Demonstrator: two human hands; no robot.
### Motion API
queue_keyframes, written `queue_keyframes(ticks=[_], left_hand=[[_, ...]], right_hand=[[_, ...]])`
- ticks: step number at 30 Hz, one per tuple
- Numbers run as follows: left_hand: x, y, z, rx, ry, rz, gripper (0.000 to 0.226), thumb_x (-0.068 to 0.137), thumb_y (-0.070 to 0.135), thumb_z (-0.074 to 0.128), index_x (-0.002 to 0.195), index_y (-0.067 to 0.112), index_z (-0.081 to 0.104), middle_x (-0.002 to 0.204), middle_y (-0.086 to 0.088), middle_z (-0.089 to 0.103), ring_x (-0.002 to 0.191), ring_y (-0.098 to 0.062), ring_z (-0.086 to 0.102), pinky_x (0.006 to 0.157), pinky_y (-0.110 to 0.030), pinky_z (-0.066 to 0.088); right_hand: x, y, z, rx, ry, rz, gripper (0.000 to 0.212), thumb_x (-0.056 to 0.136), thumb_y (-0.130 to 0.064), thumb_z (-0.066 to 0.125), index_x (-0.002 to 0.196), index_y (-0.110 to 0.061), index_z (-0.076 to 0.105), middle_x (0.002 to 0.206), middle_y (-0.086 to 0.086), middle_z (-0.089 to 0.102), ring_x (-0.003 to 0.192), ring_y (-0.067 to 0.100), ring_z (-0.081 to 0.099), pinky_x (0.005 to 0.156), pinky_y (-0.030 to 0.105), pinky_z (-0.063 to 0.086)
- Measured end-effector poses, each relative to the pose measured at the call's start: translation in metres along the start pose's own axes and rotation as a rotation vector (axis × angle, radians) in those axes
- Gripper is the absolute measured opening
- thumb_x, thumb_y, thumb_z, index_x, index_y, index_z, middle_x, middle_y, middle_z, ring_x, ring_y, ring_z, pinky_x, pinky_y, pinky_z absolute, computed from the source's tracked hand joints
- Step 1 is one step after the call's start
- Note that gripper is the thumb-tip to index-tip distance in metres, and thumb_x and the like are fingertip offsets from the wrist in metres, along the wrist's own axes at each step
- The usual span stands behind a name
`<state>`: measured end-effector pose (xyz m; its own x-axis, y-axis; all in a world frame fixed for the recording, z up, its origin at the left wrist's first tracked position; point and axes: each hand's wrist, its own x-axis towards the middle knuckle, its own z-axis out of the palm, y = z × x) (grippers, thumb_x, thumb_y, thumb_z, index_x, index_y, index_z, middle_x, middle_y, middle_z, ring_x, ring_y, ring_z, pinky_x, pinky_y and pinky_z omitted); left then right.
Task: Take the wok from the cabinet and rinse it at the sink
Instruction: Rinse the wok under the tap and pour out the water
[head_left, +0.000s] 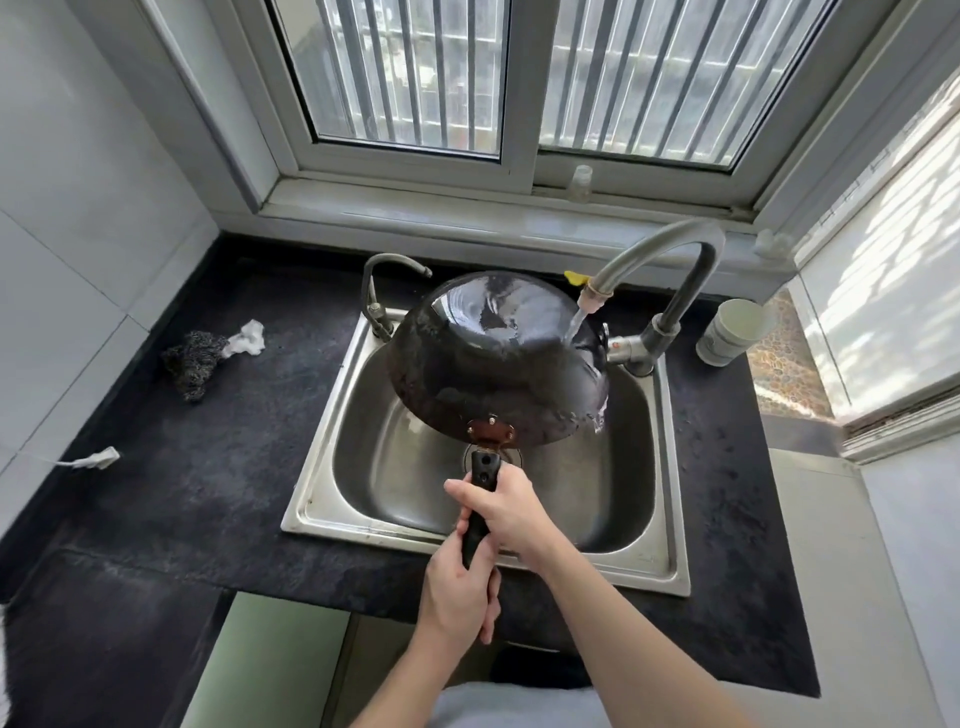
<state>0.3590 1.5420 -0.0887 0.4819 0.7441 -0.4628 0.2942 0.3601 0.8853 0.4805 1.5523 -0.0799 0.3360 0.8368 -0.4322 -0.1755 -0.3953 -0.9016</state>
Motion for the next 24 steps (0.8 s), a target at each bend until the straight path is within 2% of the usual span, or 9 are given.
queue_keyframes(ticks=[10,14,19,24], left_hand=[[0.019,0.005,0.022,0.053,0.071,0.01,0.012,0.1,0.019,0.048,0.094,0.024,0.057,0.051,-0.009,0.048,0.03,-0.021,0.042,0.031,-0.025,0.034],[0.019,0.007,0.027,0.133,0.097,0.046,0.01,0.099,0.021,0.05,0.095,0.016,0.058,0.048,-0.006,0.051,0.03,-0.022,0.045,0.032,-0.026,0.034],[0.016,0.008,0.031,0.23,0.12,0.112,0.009,0.098,0.023,0.052,0.098,0.018,0.058,0.045,-0.003,0.055,0.03,-0.02,0.05,0.032,-0.024,0.034],[0.015,0.008,0.03,0.266,0.112,0.137,0.011,0.098,0.027,0.052,0.099,0.018,0.058,0.044,-0.005,0.055,0.029,-0.018,0.05,0.032,-0.024,0.035]], right_hand=[[0.018,-0.004,-0.021,0.046,-0.05,0.003,0.025,0.092,-0.008,0.067,0.071,-0.012,0.054,0.058,0.003,0.058,0.049,0.017,0.059,0.059,0.032,0.055],[0.022,0.001,-0.028,0.106,-0.05,0.023,0.023,0.093,-0.008,0.069,0.075,-0.011,0.054,0.057,0.003,0.057,0.048,0.017,0.058,0.056,0.03,0.053],[0.023,0.011,-0.031,0.193,-0.059,0.03,0.026,0.092,-0.008,0.071,0.072,-0.016,0.056,0.058,0.005,0.057,0.048,0.019,0.058,0.064,0.038,0.055],[0.022,0.011,-0.03,0.219,-0.053,-0.003,0.031,0.092,-0.004,0.069,0.068,-0.014,0.054,0.055,0.005,0.054,0.046,0.018,0.056,0.06,0.036,0.054]])
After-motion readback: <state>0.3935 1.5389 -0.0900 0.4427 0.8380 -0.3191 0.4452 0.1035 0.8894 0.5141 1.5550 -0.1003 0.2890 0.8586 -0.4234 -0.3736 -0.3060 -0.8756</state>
